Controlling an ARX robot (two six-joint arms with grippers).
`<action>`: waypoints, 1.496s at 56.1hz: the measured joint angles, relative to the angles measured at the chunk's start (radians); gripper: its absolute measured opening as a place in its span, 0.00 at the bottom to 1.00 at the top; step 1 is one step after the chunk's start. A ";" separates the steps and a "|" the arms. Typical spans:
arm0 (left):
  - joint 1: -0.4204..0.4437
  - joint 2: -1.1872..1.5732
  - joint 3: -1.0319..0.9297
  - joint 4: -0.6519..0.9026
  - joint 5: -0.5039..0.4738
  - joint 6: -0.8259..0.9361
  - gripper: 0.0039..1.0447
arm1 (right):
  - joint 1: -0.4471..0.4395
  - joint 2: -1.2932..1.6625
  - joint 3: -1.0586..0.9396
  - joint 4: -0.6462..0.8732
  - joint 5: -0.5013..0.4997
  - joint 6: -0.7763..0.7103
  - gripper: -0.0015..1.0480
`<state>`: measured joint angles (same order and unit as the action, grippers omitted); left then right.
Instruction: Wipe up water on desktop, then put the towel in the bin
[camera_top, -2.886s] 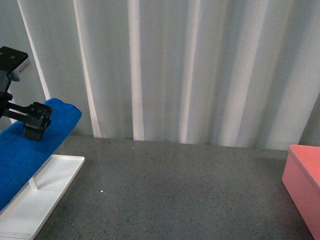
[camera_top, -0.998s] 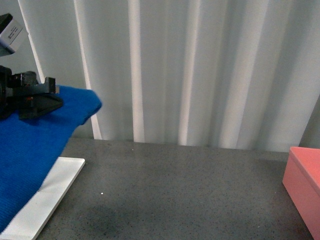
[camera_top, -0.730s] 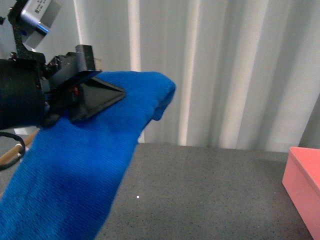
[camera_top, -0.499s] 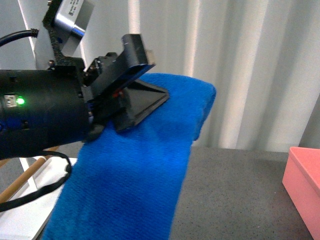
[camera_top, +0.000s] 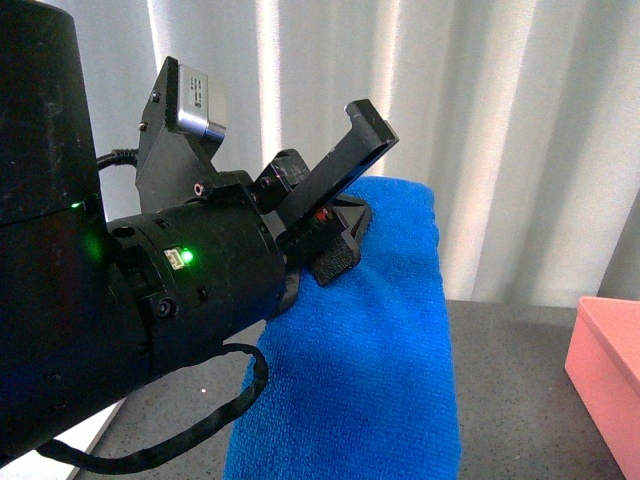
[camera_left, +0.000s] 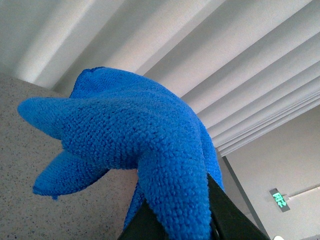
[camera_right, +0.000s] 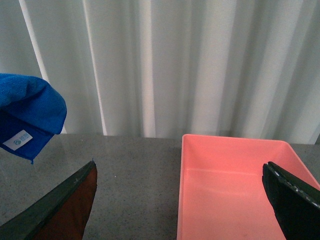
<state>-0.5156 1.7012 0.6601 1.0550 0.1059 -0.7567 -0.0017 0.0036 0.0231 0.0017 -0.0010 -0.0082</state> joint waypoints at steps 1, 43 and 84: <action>-0.001 0.000 0.000 -0.002 0.000 0.003 0.05 | 0.000 0.000 0.000 0.000 0.000 0.000 0.93; -0.003 0.000 0.000 -0.003 -0.002 0.022 0.05 | -0.010 0.277 0.066 -0.183 -0.405 0.031 0.93; -0.003 0.000 0.000 -0.003 -0.003 0.022 0.05 | 0.175 1.084 0.225 0.456 -0.702 0.055 0.93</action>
<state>-0.5190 1.7012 0.6605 1.0523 0.1032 -0.7345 0.1738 1.0878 0.2478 0.4576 -0.7029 0.0463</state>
